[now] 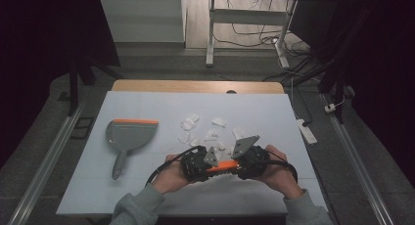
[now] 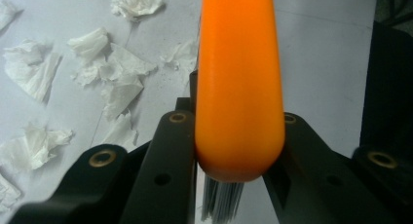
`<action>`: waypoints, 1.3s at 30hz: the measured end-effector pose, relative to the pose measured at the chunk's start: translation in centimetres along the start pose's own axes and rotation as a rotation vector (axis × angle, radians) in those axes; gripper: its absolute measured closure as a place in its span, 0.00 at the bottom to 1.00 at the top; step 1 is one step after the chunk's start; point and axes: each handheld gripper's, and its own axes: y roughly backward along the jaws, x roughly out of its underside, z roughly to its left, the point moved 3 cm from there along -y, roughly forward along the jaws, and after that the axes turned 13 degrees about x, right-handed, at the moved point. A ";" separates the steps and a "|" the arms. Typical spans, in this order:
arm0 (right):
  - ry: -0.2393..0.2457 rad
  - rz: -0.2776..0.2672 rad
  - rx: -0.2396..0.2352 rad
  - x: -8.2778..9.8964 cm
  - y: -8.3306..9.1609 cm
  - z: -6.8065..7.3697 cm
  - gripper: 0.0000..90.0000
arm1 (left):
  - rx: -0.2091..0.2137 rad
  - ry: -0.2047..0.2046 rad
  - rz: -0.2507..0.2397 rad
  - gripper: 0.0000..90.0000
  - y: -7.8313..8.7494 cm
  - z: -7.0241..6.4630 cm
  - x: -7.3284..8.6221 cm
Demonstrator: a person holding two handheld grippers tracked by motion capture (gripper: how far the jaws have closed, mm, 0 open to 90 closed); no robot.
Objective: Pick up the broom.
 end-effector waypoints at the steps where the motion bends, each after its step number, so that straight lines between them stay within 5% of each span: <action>1: 0.006 0.003 -0.002 0.0 0.1 0.0 0.66 | 0.000 0.000 0.000 0.87 0.0 0.0 0.0; 7: 0.046 0.006 -0.012 0.0 0.3 0.4 0.73 | -0.005 0.002 -0.056 0.83 0.6 0.5 0.3; 10: 0.019 -0.001 -0.018 0.0 0.3 0.1 0.75 | -0.021 0.017 -0.088 0.74 1.0 0.7 0.4; 14: -0.037 -0.002 0.008 0.2 0.3 -0.3 0.75 | -0.136 0.080 -0.182 0.50 1.6 1.2 0.7; 17: -0.071 -0.012 0.005 0.4 0.2 -0.6 0.75 | -0.154 0.132 -0.238 0.41 2.4 1.6 1.1; 21: -0.118 -0.030 0.028 0.6 0.2 -1.2 0.76 | -0.180 0.161 -0.261 0.38 3.2 1.9 2.0; 26: -0.184 -0.056 0.046 1.0 0.4 -2.1 0.76 | -0.222 0.248 -0.313 0.38 4.5 2.3 4.3; 39: -0.316 -0.068 0.088 2.3 0.3 -3.7 0.76 | -0.304 0.392 -0.344 0.39 7.2 2.8 10.6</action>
